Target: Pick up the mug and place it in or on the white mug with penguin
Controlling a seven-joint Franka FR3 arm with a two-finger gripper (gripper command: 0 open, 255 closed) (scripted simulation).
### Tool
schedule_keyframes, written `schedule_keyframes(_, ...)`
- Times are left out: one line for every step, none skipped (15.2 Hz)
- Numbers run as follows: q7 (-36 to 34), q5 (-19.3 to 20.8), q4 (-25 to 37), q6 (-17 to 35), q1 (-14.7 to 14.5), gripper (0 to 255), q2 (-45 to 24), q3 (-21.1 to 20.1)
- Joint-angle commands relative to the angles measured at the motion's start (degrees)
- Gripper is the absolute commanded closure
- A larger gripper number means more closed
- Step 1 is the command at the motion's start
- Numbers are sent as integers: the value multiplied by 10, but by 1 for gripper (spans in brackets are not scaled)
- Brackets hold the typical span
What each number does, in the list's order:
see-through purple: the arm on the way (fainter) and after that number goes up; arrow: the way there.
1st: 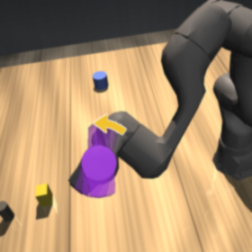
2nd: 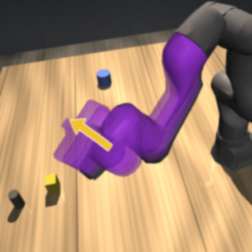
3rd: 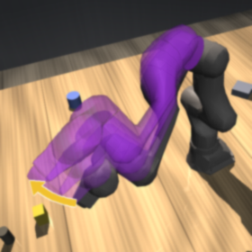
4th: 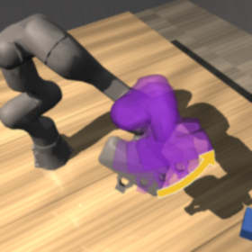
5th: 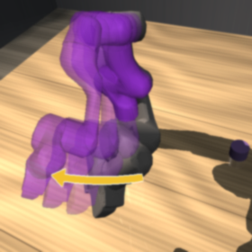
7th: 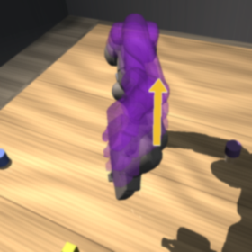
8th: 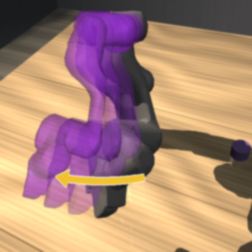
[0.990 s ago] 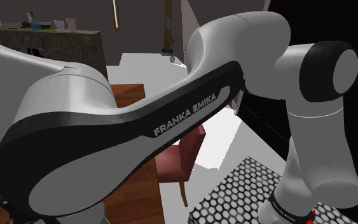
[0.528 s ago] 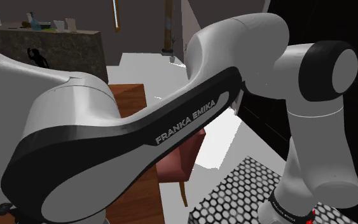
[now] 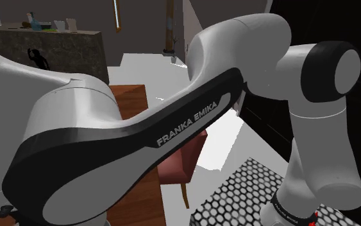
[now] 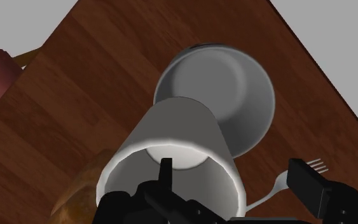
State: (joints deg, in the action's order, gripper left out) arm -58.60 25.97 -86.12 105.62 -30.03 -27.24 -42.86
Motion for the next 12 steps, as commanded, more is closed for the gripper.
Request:
schedule_keyframes(0, 0, 1, -1, -1, 0, -1, 0)
schedule_keyframes(3, -3, 16, -17, -3, 0, 3, -2)
schedule_keyframes(6, -6, 31, -34, -6, 0, 6, -4)
schedule_keyframes(8, -9, 48, -52, -10, 0, 8, -6)
schedule_keyframes(10, -10, 62, -67, -13, 0, 8, -7)
schedule_keyframes(10, -10, 62, -67, -13, 0, 8, -7)
schedule_keyframes(10, -10, 62, -66, -13, 0, 9, -7)
schedule_keyframes(10, -10, 62, -67, -13, 0, 8, -7)
schedule_keyframes(10, -10, 62, -67, -13, 0, 8, -7)
schedule_keyframes(10, -10, 62, -67, -13, 0, 8, -7)
schedule_keyframes(10, -10, 62, -67, -13, 0, 8, -7)
schedule_keyframes(10, -10, 62, -67, -13, 0, 8, -7)
